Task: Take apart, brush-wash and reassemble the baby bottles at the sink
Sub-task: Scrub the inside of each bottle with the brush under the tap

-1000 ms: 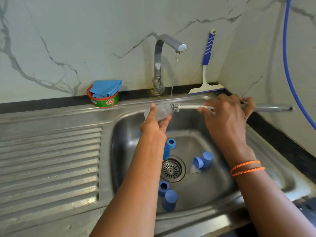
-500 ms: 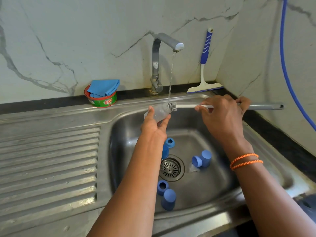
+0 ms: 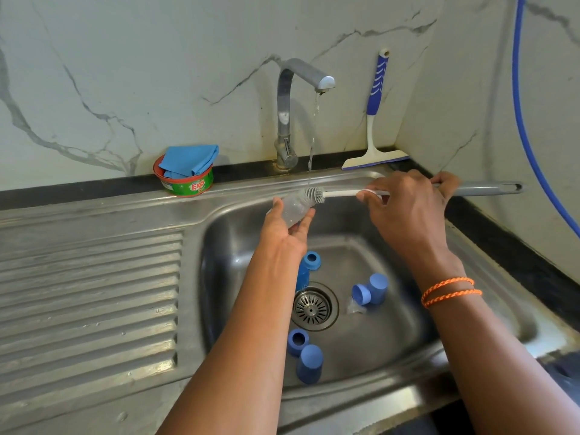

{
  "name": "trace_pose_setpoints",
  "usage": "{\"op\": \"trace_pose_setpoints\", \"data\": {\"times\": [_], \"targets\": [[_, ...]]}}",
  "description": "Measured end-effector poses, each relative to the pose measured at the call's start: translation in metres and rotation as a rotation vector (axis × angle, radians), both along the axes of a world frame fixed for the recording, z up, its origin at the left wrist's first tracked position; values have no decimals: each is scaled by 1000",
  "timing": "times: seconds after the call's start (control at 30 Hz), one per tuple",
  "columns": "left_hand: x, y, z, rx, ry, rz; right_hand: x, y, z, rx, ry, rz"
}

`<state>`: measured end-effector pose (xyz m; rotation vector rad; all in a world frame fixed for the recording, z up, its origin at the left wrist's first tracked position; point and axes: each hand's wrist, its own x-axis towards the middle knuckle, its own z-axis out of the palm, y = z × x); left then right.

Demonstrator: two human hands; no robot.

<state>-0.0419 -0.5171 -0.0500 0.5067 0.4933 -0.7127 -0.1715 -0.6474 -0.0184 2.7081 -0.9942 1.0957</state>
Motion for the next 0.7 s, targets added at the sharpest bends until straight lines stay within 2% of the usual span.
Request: {"op": "trace_pose_setpoints", "data": {"times": [0.2,0.33,0.47,0.63,0.7], "targets": [[1,1,0,-10,-8,-13,-1,3,2,-5,-1,7],[7,3,1,3,-116,-20,-5,7,5,52,16,18],[18,7,-2,19,-257,-18,-8,18,0,151,128,41],[23,11,-4,40,-284,-8,-8,26,0,305,267,201],[26,13,-4,61,-296,-3,-7,28,-4,308,287,227]]}}
